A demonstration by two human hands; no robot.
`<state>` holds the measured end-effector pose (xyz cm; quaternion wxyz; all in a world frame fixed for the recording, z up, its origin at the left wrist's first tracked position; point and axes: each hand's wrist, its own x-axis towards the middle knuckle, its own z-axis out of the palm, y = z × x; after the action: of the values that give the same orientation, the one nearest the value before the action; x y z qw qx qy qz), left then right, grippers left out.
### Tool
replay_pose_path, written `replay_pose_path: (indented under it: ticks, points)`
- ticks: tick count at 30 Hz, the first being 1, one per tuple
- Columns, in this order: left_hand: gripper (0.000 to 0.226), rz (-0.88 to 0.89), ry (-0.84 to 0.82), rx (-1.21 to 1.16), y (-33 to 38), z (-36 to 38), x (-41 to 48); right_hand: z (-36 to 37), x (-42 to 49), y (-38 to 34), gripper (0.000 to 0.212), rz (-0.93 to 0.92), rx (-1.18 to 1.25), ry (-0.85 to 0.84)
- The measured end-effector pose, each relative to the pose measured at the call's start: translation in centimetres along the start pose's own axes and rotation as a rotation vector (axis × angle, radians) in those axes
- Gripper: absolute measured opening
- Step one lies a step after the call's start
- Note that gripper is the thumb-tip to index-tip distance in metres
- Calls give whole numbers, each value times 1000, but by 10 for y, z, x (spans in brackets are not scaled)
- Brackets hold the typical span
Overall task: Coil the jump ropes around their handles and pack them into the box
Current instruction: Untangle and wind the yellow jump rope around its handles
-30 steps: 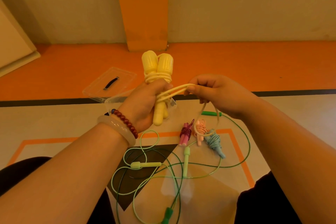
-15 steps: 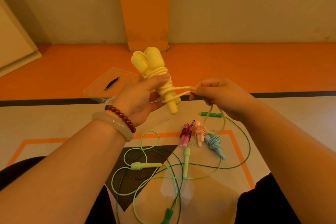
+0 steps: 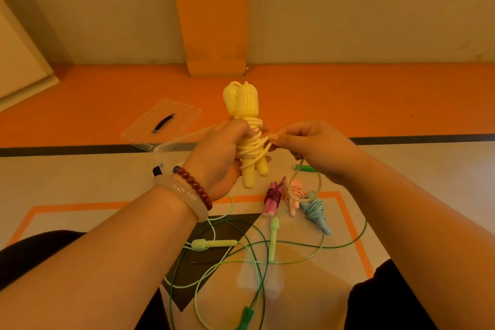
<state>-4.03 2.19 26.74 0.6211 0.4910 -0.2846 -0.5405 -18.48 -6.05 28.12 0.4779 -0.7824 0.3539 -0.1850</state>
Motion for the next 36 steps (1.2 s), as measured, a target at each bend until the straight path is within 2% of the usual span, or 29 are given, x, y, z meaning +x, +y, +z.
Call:
replay_pose_path:
  ticks: [1,3,4,7,10,17,23,28,32,36]
  points:
    - [19,11,22,10,-1,1,0,2,0,0,19,-8,-18,2]
    - [51,17,92,58,-4,3,1,6,-1,-1,22,-34,-58,4]
    - [60,25,121,72,-6,4,1,7,-1,-2,24,-45,-83,5]
    - [48,26,166,56,-7,3,3,6,0,-5,25,-46,-137,17]
    - [34,19,144,-3,-4,0,3,3,1,-4,28,-56,-143,1]
    - [28,-1,52,-70,-3,-2,4,-3,1,-4,25,-54,-91,-40]
    - [36,33,4,-90,-6,-4,7,-6,2,-5,27,-53,-97,-13]
    - [22,43,-27,-7,-5,-2,5,-7,1,-3,22,-20,-94,-29]
    - [17,70,52,110,-5,4,2,-3,0,-5,27,-10,-123,-26]
    - [25,168,115,253,-9,3,4,4,-1,-4,24,-2,-103,-51]
